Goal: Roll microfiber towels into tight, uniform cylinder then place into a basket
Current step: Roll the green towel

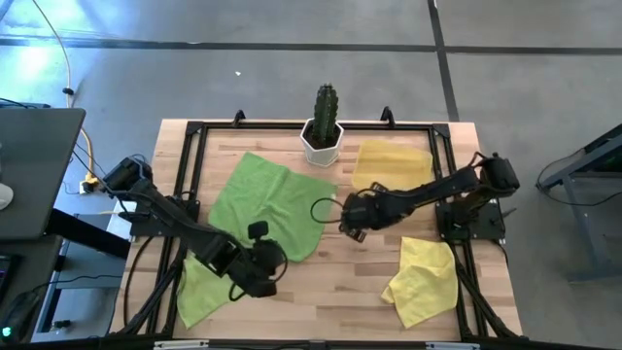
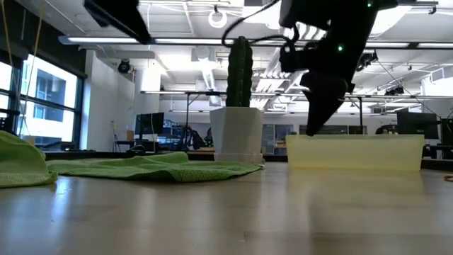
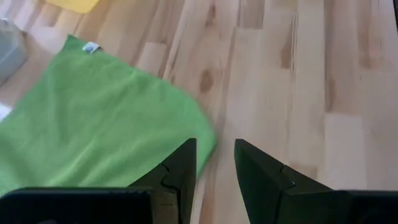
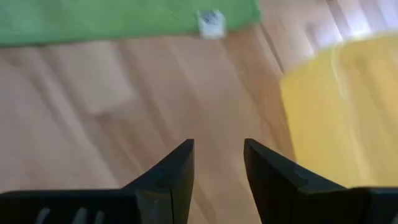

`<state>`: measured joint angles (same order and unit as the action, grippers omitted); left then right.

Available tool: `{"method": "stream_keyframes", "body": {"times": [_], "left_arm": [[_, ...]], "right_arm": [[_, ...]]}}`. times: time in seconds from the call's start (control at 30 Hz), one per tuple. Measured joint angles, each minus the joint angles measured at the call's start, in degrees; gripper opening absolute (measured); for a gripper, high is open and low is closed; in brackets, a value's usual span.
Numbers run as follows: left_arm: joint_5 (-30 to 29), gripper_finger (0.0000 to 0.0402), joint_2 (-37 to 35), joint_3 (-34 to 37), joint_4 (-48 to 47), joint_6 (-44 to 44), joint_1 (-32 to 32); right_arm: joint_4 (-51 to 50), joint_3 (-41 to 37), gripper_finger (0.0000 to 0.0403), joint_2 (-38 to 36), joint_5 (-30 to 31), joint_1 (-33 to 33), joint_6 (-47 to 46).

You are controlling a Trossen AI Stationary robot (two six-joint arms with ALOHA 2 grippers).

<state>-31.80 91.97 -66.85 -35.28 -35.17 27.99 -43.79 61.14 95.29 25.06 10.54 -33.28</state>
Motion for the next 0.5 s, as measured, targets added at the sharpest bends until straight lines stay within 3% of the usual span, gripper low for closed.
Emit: {"method": "stream_keyframes", "body": {"times": [0.2, 0.4, 0.5], "left_arm": [[-0.95, 0.0099, 5.50, 4.84, 13.83, 1.61, -4.19], [-3.49, 0.0099, 11.91, 5.20, 16.79, -4.33, -11.30], [-1.21, 0.0099, 15.34, 5.20, 17.77, -7.72, -14.70]], "right_arm": [[-0.90, 0.00, 0.0133, 0.00, -1.64, 2.74, -2.79], [-1.54, 0.00, 0.0133, 0.00, -1.73, 5.95, -4.19], [-1.40, 0.00, 0.0133, 0.00, -0.67, 6.83, -4.19]]}}
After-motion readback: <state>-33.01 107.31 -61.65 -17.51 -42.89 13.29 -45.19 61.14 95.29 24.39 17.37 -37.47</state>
